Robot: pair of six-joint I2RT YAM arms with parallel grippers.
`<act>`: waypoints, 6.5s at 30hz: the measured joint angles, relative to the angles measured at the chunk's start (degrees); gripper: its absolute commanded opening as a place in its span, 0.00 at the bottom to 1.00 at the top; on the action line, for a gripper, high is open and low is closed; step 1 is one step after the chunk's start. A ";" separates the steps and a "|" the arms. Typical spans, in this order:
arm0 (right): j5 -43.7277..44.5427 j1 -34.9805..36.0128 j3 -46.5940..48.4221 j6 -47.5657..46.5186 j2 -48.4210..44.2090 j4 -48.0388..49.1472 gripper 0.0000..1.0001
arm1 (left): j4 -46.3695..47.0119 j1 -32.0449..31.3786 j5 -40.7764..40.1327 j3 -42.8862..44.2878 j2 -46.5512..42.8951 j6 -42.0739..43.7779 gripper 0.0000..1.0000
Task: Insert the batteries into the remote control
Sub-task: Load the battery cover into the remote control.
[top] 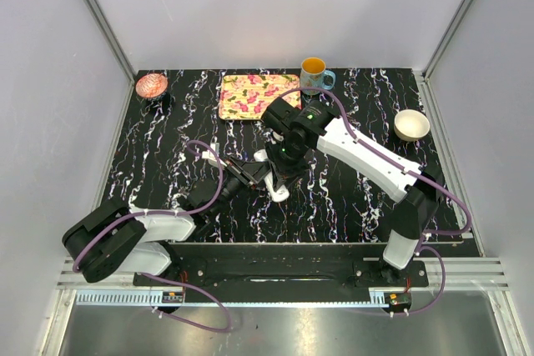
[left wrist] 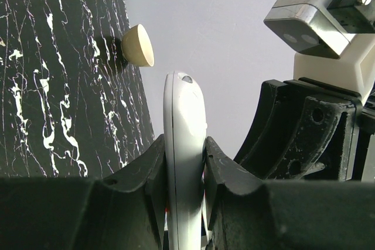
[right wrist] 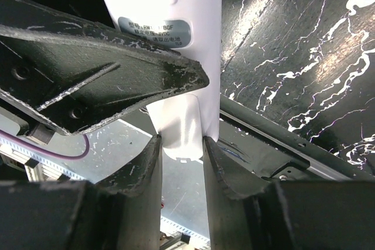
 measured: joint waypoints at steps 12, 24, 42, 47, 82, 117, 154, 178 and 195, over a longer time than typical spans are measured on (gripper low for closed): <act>1.84 0.00 0.02 0.92 -0.02 0.46 0.44 | 0.35 -0.28 -0.02 0.04 0.00 0.20 0.00; 2.84 -0.24 0.04 1.92 -0.02 2.16 0.53 | 0.92 -0.72 0.31 0.04 0.83 -0.55 0.00; 1.51 -0.55 -0.07 3.85 -4.76 5.38 0.65 | 3.69 -1.03 0.72 0.04 3.17 -2.16 0.00; 1.90 -0.59 -1.40 3.85 -7.41 7.34 0.77 | 3.72 -0.81 0.83 0.04 3.17 -2.60 0.00; -25.24 -8.46 -52.76 15.85 -34.21 62.53 0.57 | 3.48 2.23 16.55 2.97 -2.29 -6.16 0.00; -29.33 -8.50 -55.15 16.41 -35.91 66.99 0.00 | 5.79 2.27 19.56 3.02 0.37 -7.74 0.00; -33.57 -8.59 -58.01 20.96 -35.23 71.56 0.00 | -6.88 2.29 14.19 2.43 -11.54 -0.20 0.00; -31.34 -8.55 -56.48 20.96 -35.30 69.42 0.10 | -10.49 2.45 13.90 3.15 -12.50 1.29 0.00; -32.85 -8.68 -56.50 21.66 -36.00 71.23 0.51 | -8.26 2.45 13.97 3.15 -12.33 0.22 0.00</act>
